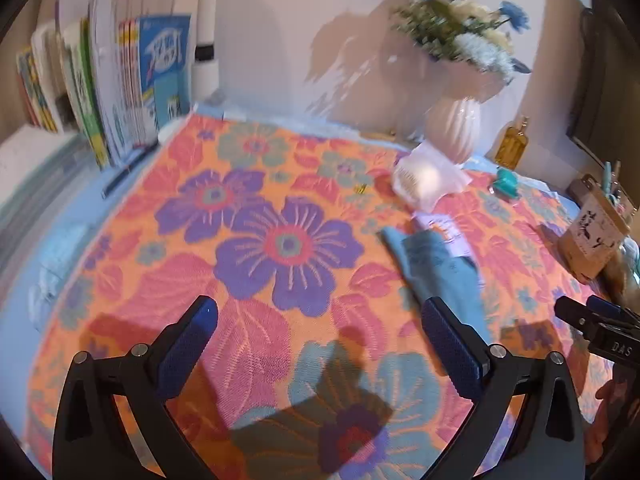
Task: Organize soft objects
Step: 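Move both open tools back over the floral tablecloth toward the blue cloth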
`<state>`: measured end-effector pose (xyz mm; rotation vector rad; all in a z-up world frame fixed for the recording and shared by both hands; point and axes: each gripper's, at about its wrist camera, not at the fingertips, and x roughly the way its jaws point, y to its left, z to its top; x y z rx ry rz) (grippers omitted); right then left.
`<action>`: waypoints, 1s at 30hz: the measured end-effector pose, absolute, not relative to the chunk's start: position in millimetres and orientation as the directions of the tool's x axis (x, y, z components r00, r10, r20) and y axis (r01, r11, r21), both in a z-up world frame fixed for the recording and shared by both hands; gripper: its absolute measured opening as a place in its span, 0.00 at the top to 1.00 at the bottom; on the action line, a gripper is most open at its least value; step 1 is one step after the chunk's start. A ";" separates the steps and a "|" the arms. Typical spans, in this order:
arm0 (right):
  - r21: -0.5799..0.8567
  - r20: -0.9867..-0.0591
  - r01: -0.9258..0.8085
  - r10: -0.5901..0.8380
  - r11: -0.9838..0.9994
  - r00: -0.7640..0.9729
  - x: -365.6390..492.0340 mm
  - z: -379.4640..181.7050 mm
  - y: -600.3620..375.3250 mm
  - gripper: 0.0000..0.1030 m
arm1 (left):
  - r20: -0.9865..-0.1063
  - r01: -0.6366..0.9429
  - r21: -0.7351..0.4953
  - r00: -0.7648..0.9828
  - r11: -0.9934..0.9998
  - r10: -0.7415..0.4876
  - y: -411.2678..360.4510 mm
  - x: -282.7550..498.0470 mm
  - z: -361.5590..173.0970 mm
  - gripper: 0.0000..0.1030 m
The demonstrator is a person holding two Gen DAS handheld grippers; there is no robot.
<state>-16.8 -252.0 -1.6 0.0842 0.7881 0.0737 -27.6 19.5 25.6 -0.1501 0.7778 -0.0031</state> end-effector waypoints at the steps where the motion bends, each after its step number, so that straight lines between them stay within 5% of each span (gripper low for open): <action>1: 0.093 -0.705 -0.035 0.091 0.995 0.703 -15.6 -2.4 -250.1 0.00 | -0.721 -0.058 -0.145 0.689 0.988 -0.066 20.9 -22.8 20.8 0.01; 26: 0.026 -0.817 -0.066 0.059 0.998 0.574 10.4 -22.7 -243.9 0.00 | -0.830 0.004 -0.047 0.556 0.999 -0.041 3.9 -1.4 5.9 0.01; 30: 0.062 -0.915 -0.077 0.088 0.995 0.394 30.3 -16.4 -245.9 0.00 | -0.807 0.072 -0.184 0.559 0.980 -0.192 -0.4 -7.4 17.9 0.01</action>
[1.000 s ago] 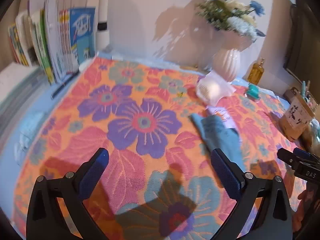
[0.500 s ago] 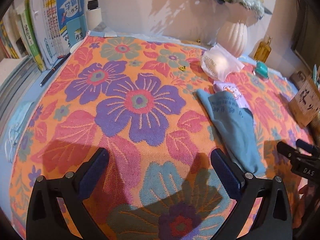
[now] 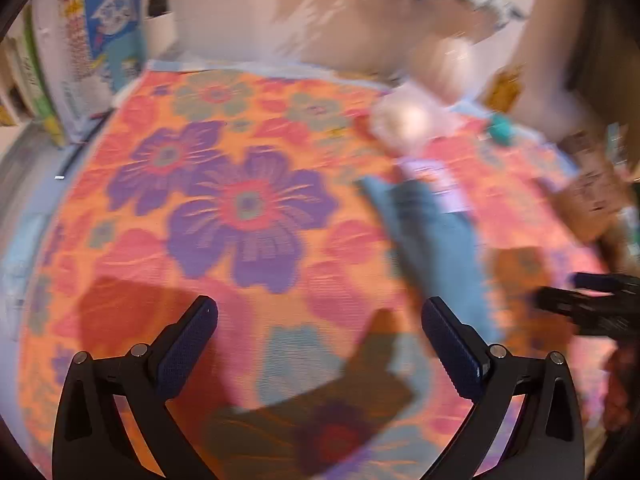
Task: Organize soft objects
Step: 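Move both open tools back over the floral tablecloth toward the blue cloth, then grasp the light blue cloth with the left tool while the right tool grasps the white wipes packet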
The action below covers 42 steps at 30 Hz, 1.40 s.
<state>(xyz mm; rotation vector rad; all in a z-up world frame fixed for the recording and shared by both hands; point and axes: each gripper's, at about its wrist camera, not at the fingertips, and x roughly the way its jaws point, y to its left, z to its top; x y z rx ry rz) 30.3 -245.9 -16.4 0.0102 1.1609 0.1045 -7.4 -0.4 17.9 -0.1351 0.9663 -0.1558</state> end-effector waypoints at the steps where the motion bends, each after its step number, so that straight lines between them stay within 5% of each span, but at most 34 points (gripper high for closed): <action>1: 0.084 -0.918 -0.067 0.104 0.994 0.383 33.7 -14.4 -246.6 0.00 | -0.802 0.093 -0.198 0.557 0.976 -0.216 -4.4 -8.0 19.5 0.01; 7: 0.230 -0.868 -0.056 0.231 0.972 0.439 55.0 1.8 -231.1 0.01 | -0.805 0.260 -0.221 0.495 0.940 -0.326 -50.2 1.4 15.8 0.01; 11: 0.254 -0.836 -0.150 0.295 0.955 0.463 66.1 11.6 -199.9 0.19 | -0.815 0.277 -0.180 0.495 0.944 -0.300 -64.3 10.8 13.7 0.02; 13: 0.251 -0.834 -0.185 0.309 0.950 0.457 73.0 14.7 -182.8 0.19 | -0.823 0.265 -0.155 0.498 0.952 -0.273 -61.8 15.2 10.8 0.19; 15: 0.246 -0.833 -0.207 0.316 0.947 0.455 77.6 16.0 -170.0 0.19 | -0.819 0.263 -0.105 0.524 0.959 -0.233 -53.6 14.4 12.1 0.51; 18: 0.247 -0.829 -0.223 0.324 0.943 0.455 81.9 14.4 -158.4 0.18 | -0.809 0.250 -0.155 0.523 0.956 -0.268 -29.2 14.3 13.9 0.77; 20: 0.256 -0.824 -0.226 0.335 0.940 0.457 84.0 11.9 -153.2 0.18 | -0.794 0.220 -0.224 0.524 0.949 -0.309 -8.9 14.9 13.6 0.82; 27: 0.182 -0.819 -0.243 0.284 0.953 0.499 84.7 0.6 -128.4 0.18 | -0.755 0.162 -0.282 0.570 0.945 -0.323 15.7 14.3 9.7 0.82; 29: 0.128 -0.813 -0.251 0.246 0.960 0.527 81.0 -0.6 -121.8 0.26 | -0.752 0.174 -0.276 0.573 0.945 -0.325 11.5 12.7 10.0 0.81; 33: 0.044 -0.777 -0.247 0.189 0.968 0.600 68.3 -2.0 -118.1 0.59 | -0.743 0.219 -0.284 0.565 0.933 -0.359 7.5 10.9 10.8 0.62; 37: 0.101 -0.750 -0.246 0.236 0.964 0.618 47.5 -1.8 -135.9 0.61 | -0.737 0.260 -0.297 0.549 0.919 -0.394 7.0 8.1 11.4 0.51; 39: 0.106 -0.745 -0.247 0.242 0.963 0.622 35.4 -3.4 -148.9 0.61 | -0.740 0.255 -0.281 0.556 0.925 -0.378 5.4 8.1 12.5 0.24; 42: 0.107 -0.751 -0.228 0.229 0.968 0.619 19.9 -5.8 -173.8 0.60 | -0.745 0.265 -0.252 0.561 0.931 -0.361 -1.7 8.6 15.7 0.22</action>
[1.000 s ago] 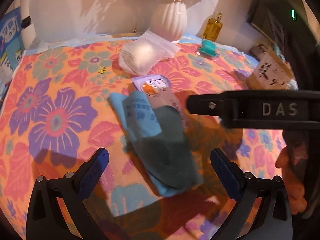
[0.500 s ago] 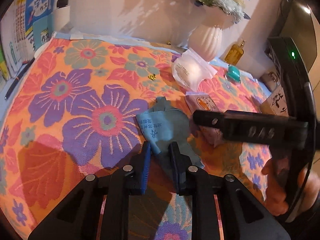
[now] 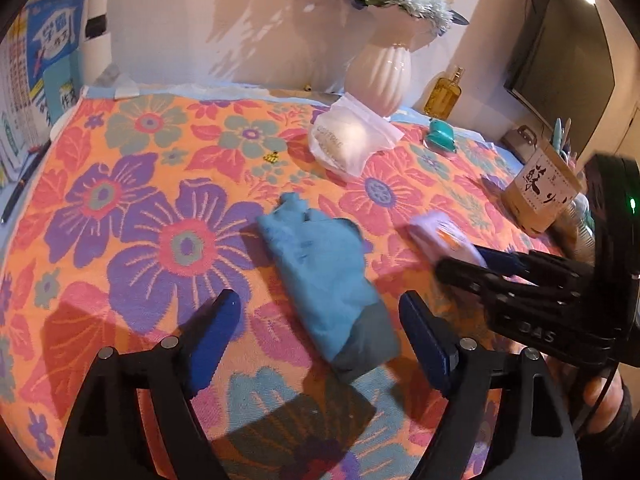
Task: Organize soft objects
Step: 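Grasp the light blue cloth with the left tool while the right tool grasps the white wipes packet, then lift the blue cloth with the left tool while the right tool lifts the wipes packet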
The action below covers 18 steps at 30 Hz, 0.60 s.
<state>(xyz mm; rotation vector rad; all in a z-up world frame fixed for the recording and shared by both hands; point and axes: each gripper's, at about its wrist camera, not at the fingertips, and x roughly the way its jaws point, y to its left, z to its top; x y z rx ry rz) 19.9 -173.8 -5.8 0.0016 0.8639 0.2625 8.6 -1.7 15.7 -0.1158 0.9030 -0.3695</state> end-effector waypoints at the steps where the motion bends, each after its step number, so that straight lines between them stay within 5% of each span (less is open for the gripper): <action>1: 0.102 -0.754 -0.218 0.218 0.971 0.620 16.5 -6.4 -180.5 0.60 | -0.744 0.273 -0.258 0.556 0.927 -0.371 -3.8 10.0 16.6 0.22; 5: 0.113 -0.754 -0.227 0.232 0.967 0.614 13.6 -8.3 -197.6 0.56 | -0.780 0.226 -0.225 0.541 0.948 -0.314 -13.6 27.4 9.1 0.23; 10: 0.128 -0.731 -0.273 0.277 0.953 0.623 10.4 -12.3 -193.6 0.30 | -0.788 0.218 -0.061 0.588 0.974 -0.181 -28.1 26.2 4.9 0.53; 12: 0.090 -0.742 -0.291 0.260 0.952 0.618 11.1 -13.7 -183.7 0.22 | -0.779 0.242 -0.047 0.598 0.969 -0.187 -29.0 21.5 6.0 0.74; 15: 0.044 -0.746 -0.289 0.224 0.956 0.628 10.2 -15.8 -177.4 0.22 | -0.773 0.260 -0.027 0.607 0.965 -0.185 -32.6 14.7 7.0 0.89; 18: 0.043 -0.730 -0.289 0.228 0.956 0.645 7.4 -14.3 -178.9 0.48 | -0.764 0.278 -0.002 0.620 0.961 -0.181 -38.0 7.7 10.7 0.90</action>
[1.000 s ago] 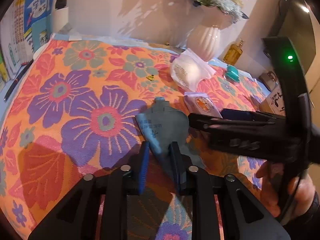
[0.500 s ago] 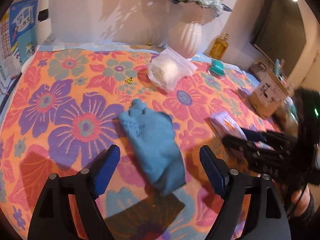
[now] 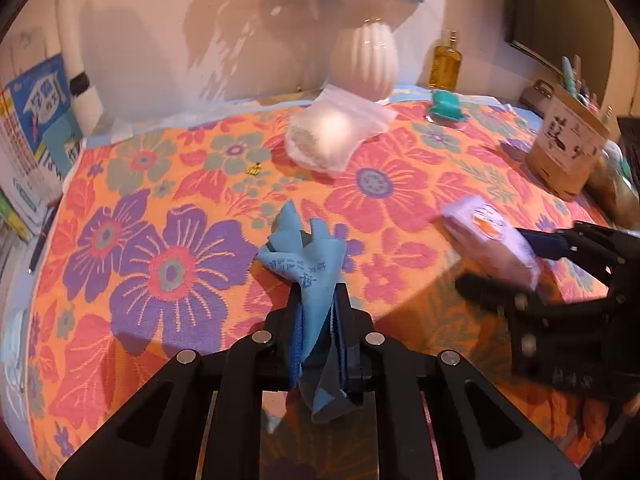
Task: Organize soft objects
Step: 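Lift the blue cloth with the left tool while the right tool lifts the wipes packet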
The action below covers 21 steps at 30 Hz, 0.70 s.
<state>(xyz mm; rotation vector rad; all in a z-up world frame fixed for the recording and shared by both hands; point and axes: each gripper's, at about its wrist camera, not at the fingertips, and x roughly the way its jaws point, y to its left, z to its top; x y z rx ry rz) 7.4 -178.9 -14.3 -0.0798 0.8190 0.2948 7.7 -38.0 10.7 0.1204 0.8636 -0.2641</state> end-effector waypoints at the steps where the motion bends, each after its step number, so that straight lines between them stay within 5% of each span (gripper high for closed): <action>1: 0.054 -0.723 -0.304 0.247 0.951 0.646 5.4 -13.4 -180.2 0.59 | -0.766 0.289 -0.015 0.612 0.957 -0.197 -38.8 4.3 12.2 0.90; 6: 0.082 -0.680 -0.391 0.339 0.917 0.651 -15.6 -4.4 -177.1 0.60 | -0.709 0.348 -0.146 0.616 0.926 -0.343 -36.8 -31.2 37.5 0.90; 21: 0.158 -0.565 -0.296 0.332 0.942 0.755 -74.8 43.6 -238.6 0.60 | -0.528 0.441 -0.073 0.744 0.895 -0.410 -78.3 -93.9 147.1 0.90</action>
